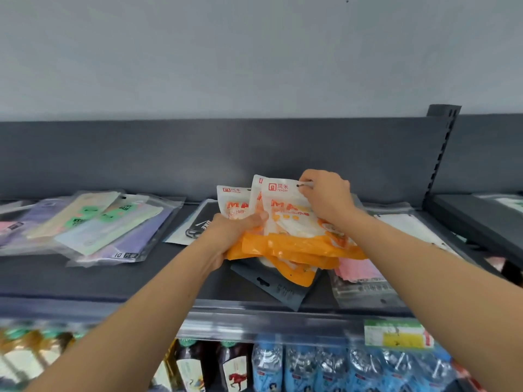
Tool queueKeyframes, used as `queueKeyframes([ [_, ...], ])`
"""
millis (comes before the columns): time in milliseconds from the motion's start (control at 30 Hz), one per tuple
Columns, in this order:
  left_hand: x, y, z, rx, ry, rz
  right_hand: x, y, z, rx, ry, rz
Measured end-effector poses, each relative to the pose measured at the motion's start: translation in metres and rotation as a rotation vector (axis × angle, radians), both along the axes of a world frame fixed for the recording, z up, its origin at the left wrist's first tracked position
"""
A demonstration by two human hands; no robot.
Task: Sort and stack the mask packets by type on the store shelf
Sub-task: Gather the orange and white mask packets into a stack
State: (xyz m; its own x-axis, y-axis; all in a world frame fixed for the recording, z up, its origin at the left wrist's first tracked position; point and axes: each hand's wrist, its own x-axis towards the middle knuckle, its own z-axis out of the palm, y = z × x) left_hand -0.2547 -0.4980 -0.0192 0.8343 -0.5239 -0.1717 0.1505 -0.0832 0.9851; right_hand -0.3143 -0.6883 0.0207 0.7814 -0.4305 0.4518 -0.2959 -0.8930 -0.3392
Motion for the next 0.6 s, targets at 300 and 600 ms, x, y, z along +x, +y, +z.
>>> queueKeyframes([
  [300, -0.001, -0.01, -0.003, 0.038, 0.019, 0.124, -0.01, -0.019, -0.005, 0.144, 0.115, -0.098],
  [600, -0.017, -0.018, 0.003, 0.085, -0.013, 0.137, -0.015, -0.026, -0.015, 0.311, 0.255, -0.123],
])
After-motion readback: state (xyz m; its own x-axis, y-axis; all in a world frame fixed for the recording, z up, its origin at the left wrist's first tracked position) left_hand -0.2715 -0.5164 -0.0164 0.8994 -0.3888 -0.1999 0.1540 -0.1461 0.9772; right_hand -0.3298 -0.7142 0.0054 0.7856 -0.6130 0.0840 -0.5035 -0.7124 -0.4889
